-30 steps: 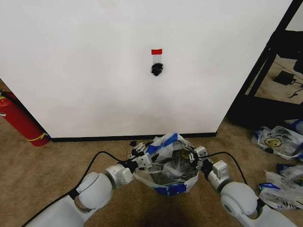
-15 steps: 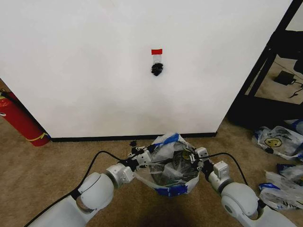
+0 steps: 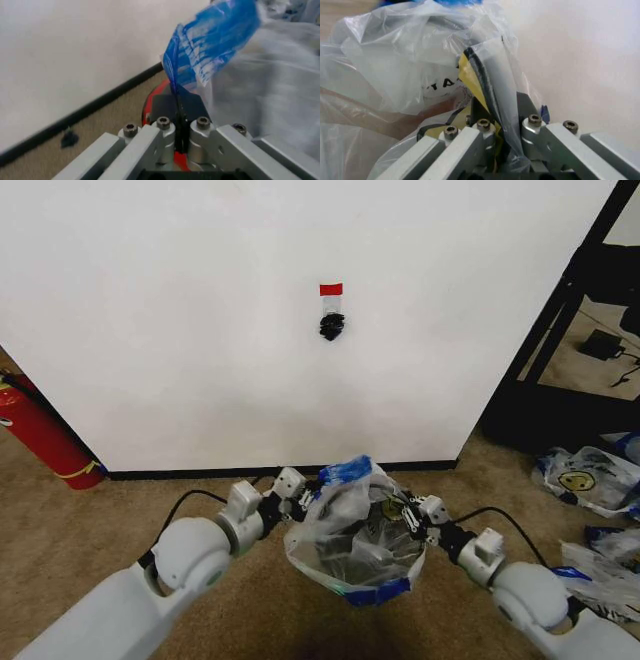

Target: Pick up the garbage bag from the wall and place it over the trash bin.

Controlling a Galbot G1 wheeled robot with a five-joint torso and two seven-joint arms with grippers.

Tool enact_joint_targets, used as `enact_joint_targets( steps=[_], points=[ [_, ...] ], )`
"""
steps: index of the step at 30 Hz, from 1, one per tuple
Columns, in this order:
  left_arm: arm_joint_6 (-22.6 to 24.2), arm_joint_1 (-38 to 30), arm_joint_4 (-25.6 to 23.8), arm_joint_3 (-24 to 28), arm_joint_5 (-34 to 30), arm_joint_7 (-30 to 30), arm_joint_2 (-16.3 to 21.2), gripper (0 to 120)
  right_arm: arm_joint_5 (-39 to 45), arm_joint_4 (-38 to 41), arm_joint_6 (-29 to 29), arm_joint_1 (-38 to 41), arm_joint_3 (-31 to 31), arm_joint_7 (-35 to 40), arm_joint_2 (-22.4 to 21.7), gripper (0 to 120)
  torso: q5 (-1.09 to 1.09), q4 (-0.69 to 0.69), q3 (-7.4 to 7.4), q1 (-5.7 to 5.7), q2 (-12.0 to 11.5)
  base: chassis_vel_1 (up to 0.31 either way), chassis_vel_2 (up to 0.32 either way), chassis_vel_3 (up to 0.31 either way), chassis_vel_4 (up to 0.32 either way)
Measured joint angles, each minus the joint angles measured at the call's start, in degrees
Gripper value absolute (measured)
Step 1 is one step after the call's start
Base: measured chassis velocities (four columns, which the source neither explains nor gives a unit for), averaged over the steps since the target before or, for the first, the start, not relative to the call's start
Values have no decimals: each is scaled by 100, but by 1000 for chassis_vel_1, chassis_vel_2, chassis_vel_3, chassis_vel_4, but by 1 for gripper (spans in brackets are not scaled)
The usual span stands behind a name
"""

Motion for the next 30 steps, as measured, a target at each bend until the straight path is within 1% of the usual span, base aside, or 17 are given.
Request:
enact_joint_targets(
  steps=[2, 4, 5, 6, 9, 13, 14, 18, 20, 21, 22, 24, 25, 27, 28, 29, 30],
  points=[
    [124, 27, 65, -68, -132, -42, 0, 0, 249, -168, 258, 30, 23, -430, -2, 1, 0, -1, 0, 0, 0, 0, 0, 0, 0],
    [124, 27, 65, -68, -132, -42, 0, 0, 249, -168, 258, 30, 23, -430, -2, 1, 0, -1, 0, 0, 0, 0, 0, 0, 0],
    [170, 41, 98, -88, -135, -42, 8, 0, 369, -236, 366, 52, 24, -568, 8, 1, 0, -1, 0, 0, 0, 0, 0, 0, 0],
    [277, 73, 171, -114, -77, -42, 17, 0, 566, -322, 502, 83, 24, -726, 33, 1, 0, 0, 0, 0, 0, 0, 0, 0, 0],
    [421, 123, 259, -124, 100, -35, 10, 0, 901, -418, 648, 112, 22, -934, 74, 1, 0, 0, 0, 0, 0, 0, 0, 0, 0],
    [459, 152, 296, -125, 220, -27, -16, 0, 1117, -478, 735, 121, 9, -1002, 98, 1, -1, 0, 0, 0, 0, 0, 0, 0, 0],
    [480, 165, 302, -130, 269, -26, -38, 0, 1311, -502, 769, 122, -7, -1006, 116, 1, 0, -1, 0, 0, 0, 0, 0, 0, 0],
    [427, 187, 299, -141, 267, -12, -57, 0, 1614, -500, 772, 118, -52, -854, 155, 1, 0, -1, 0, 0, 0, 0, 0, 0, 0],
    [193, 226, 288, -154, 151, 1, -96, 0, 1837, -484, 771, 95, -101, -639, 213, 1, 0, -1, 0, 0, 0, 0, 0, 0, 0],
    [149, 231, 287, -156, 131, 5, -104, 1, 1870, -480, 768, 88, -110, -599, 228, 1, 0, 0, 0, 0, 0, 0, 0, 0, 0],
    [-115, 254, 286, -180, 24, 59, -168, 8, 1932, -465, 738, 50, -153, -415, 294, 1, -1, -1, 0, 0, 0, 0, 0, 0, 0],
    [-408, 264, 288, -214, -90, 135, -227, 17, 1833, -441, 647, -3, -216, -36, 373, 1, -1, -1, -1, 0, 0, 0, 0, 0, 0],
    [-408, 264, 288, -214, -90, 135, -227, 17, 1833, -441, 647, -3, -216, -36, 373, 1, -1, -1, -1, 0, 0, 0, 0, 0, 0],
    [-635, 269, 294, -239, -157, 172, -263, 22, 1734, -411, 567, -39, -267, 315, 429, 1, 0, -1, -1, 0, 0, 0, 0, 0, 0],
    [-857, 272, 312, -276, -206, 169, -313, 28, 1660, -346, 445, -88, -350, 823, 504, 1, 0, -1, -1, 0, 0, 0, 0, 0, 0],
    [-969, 274, 330, -290, -214, 105, -346, 33, 1641, -290, 364, -121, -415, 1176, 560, 1, -1, -1, -1, 0, 0, 0, 0, 0, 0],
    [-1083, 274, 359, -294, -203, -122, -393, 36, 1631, -229, 298, -155, -488, 1559, 628, 1, 0, -1, -1, 0, 0, 0, 0, 0, 0]
  ],
)
